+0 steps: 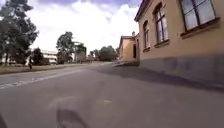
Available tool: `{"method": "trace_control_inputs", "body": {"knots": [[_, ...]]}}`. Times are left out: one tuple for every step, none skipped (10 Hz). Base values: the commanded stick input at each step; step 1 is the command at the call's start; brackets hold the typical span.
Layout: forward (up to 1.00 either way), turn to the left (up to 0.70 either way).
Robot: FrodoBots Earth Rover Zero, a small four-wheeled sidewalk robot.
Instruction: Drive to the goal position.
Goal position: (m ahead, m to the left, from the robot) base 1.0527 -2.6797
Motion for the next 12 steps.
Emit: {"method": "trace_control_inputs", "body": {"knots": [[0.7,0.0],[0.7,0.0],[0.7,0.0],[0.7,0.0],[0.7,0.0],[0.7,0.0],[0.7,0.12],[0.7,0.15],[0.7,0.0],[0.7,0.0],[0.7,0.0],[0.7,0.0]]}}
